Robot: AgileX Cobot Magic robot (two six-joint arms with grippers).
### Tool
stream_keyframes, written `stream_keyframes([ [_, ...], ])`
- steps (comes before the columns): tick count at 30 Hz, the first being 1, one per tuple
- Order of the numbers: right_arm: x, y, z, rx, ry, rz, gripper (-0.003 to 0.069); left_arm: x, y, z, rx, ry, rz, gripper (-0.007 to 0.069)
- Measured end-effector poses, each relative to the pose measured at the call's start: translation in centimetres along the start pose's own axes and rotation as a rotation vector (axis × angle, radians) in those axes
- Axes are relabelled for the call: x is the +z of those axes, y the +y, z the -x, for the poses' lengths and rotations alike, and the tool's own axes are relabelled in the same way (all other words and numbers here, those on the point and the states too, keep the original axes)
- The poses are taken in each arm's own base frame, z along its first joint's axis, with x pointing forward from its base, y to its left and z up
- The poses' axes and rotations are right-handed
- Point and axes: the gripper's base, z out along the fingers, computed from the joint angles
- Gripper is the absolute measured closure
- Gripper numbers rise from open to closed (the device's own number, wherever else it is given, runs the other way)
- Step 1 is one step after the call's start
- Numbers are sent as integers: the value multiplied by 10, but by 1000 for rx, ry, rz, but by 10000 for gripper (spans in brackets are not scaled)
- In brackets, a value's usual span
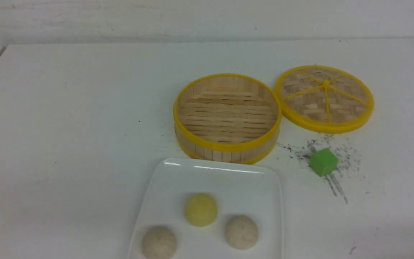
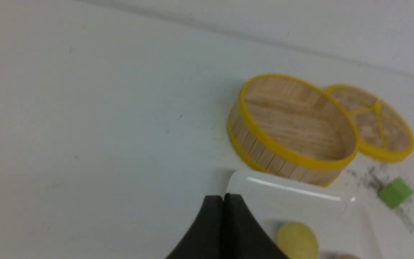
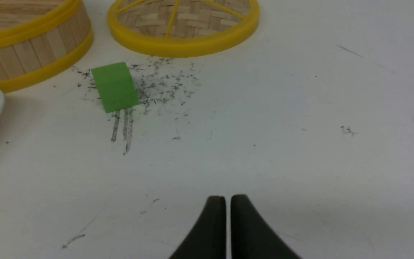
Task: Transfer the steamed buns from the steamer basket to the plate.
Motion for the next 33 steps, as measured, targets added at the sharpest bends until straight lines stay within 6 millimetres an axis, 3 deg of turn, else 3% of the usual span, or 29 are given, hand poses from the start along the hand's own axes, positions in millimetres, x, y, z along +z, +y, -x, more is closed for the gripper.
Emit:
stream_keyframes([
  [11,0,0,0,0,0,0,601,14,12,-26,39,81,81,606],
  [17,0,0,0,0,0,0,594,26,9,-34,49,-5,5,605],
  [23,0,0,0,4,0,0,586,52,16,-81,193,-41,-68,602],
  [33,0,0,0,4,1,0,572,49,50,-126,192,-72,240,591],
])
